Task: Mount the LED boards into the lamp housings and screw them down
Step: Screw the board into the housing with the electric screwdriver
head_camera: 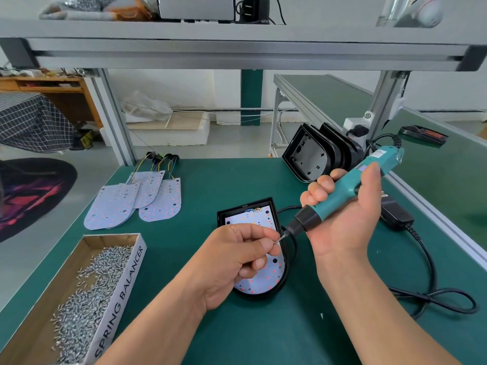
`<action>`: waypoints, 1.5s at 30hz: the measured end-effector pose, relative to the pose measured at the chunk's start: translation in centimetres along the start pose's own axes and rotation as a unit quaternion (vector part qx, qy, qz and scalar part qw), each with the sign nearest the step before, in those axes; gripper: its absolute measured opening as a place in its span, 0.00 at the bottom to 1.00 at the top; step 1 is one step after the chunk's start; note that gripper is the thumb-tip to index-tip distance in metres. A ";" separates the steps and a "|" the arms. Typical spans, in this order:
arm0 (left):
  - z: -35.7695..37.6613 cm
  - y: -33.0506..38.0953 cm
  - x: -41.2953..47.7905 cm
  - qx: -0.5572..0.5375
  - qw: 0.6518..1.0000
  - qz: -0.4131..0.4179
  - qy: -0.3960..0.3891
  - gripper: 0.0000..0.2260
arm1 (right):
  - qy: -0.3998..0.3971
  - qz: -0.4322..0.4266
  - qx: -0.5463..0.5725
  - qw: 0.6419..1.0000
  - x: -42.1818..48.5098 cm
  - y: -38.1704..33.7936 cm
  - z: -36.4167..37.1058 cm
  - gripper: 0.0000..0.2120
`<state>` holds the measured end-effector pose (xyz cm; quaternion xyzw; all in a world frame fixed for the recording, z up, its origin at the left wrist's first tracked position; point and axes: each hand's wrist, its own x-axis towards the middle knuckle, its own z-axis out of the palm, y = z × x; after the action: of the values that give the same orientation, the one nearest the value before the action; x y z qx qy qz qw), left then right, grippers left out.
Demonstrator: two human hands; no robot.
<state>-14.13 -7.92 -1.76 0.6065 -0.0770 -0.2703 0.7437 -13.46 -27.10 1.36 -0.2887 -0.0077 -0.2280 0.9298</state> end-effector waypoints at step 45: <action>-6.1 0.9 1.1 0.359 0.871 0.078 0.327 0.19 | 0.058 -0.015 0.030 0.998 1.0 0.0 -1.0 0.23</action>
<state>-10.20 -3.13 -2.66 0.8773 0.0321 0.0483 0.4764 -12.66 -28.03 0.67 -0.2473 0.0346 -0.2582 0.9333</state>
